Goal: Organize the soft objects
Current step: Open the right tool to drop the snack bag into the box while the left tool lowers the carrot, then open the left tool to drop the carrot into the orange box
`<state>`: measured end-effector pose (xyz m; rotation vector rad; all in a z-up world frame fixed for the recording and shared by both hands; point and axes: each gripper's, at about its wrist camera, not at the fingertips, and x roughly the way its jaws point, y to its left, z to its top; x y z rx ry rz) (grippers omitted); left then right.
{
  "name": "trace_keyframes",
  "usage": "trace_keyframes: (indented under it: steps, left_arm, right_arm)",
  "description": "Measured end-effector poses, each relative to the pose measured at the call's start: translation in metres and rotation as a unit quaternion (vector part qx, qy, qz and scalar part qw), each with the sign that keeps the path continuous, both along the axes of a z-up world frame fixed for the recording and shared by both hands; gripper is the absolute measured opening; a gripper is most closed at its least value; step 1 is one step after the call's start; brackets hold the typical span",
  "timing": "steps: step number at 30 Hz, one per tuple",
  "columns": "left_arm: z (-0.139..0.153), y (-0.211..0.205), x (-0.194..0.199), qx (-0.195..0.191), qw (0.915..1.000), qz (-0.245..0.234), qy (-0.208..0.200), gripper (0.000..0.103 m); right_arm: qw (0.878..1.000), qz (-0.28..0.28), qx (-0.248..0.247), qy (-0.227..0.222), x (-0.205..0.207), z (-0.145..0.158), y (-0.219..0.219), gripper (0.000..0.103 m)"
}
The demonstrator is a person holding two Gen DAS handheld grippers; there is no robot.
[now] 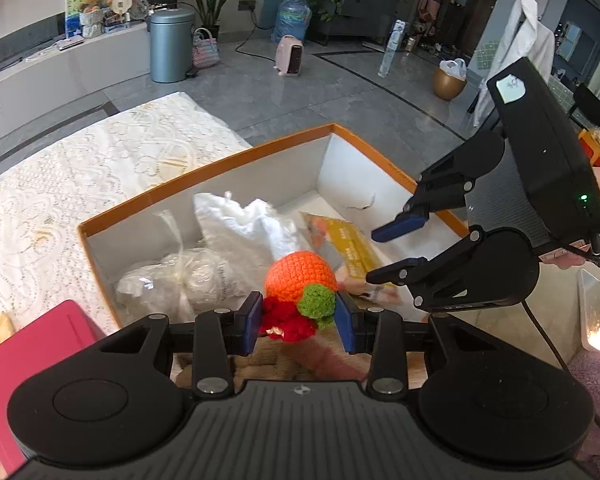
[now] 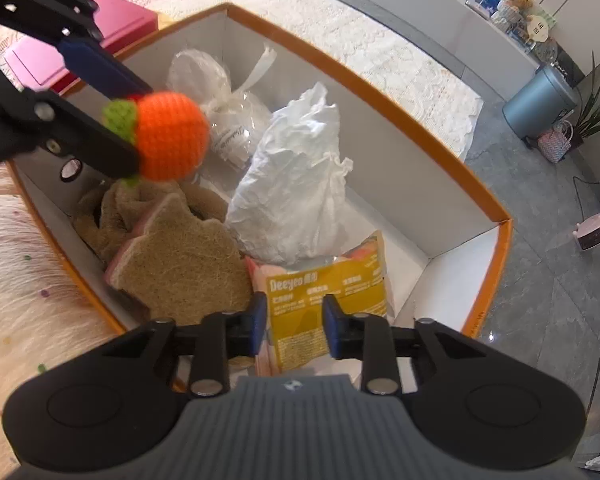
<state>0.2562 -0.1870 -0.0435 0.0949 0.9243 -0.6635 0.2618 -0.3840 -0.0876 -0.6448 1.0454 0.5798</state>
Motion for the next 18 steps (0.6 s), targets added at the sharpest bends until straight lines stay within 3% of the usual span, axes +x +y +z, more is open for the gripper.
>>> trace_keyframes:
  steps: [5,12,18]
  left_arm:
    - [-0.002,-0.024,-0.001,-0.001,0.9996,-0.029,0.002,0.044]
    - [-0.025,-0.061,0.017,-0.026,0.9967,-0.052,0.057,0.044]
    - [-0.040,-0.083,0.031,-0.030,0.9946,-0.053,0.084,0.044]
  right_arm:
    - [0.999,-0.015,-0.017,-0.034,-0.010,0.012,-0.004,0.036]
    - [0.997,-0.028,-0.038,-0.054,-0.018,0.024,-0.021,0.046]
    - [0.996,-0.040,-0.048,-0.056,-0.025,0.028,-0.033,0.047]
